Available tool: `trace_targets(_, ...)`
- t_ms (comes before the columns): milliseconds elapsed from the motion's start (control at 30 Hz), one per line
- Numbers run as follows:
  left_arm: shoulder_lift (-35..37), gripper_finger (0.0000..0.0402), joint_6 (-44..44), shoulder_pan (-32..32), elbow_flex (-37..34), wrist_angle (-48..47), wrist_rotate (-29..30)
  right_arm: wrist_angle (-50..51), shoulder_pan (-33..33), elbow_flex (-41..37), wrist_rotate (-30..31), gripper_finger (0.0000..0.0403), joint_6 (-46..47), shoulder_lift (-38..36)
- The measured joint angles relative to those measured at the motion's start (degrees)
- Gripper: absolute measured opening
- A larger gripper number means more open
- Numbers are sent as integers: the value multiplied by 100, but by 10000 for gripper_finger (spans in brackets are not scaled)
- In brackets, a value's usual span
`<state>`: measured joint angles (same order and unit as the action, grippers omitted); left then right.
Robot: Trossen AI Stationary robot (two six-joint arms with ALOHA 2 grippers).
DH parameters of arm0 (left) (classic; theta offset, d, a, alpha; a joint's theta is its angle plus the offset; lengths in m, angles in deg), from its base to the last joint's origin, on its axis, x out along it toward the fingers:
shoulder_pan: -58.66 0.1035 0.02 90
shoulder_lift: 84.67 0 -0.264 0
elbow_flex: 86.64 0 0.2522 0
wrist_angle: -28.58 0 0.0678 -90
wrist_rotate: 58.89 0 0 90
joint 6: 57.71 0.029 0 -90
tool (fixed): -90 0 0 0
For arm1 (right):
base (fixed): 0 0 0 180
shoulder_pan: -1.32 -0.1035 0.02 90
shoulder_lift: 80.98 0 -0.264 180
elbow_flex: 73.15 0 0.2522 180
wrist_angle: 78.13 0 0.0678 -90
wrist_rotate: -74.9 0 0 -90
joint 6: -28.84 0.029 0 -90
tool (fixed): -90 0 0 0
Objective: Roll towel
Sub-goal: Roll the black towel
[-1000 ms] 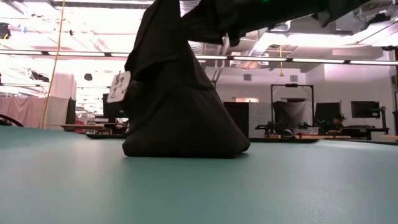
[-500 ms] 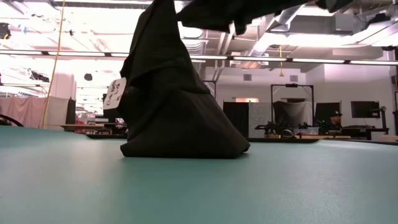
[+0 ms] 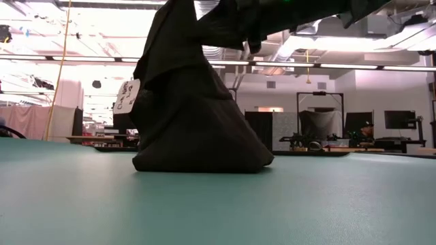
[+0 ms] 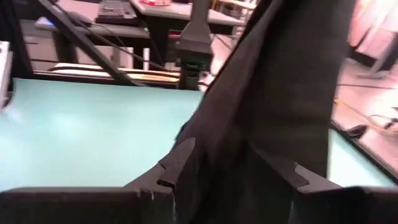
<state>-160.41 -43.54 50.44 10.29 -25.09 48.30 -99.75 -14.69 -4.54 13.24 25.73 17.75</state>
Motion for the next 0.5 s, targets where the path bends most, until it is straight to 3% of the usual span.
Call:
trace_targets(267,0,0,106,2,0,86,-2,-57,-6,0,-5,140,-16,0)
trace_targets(500,-34,0,99,13,4,66,2,-148,-31,0,4,16,-86,0)
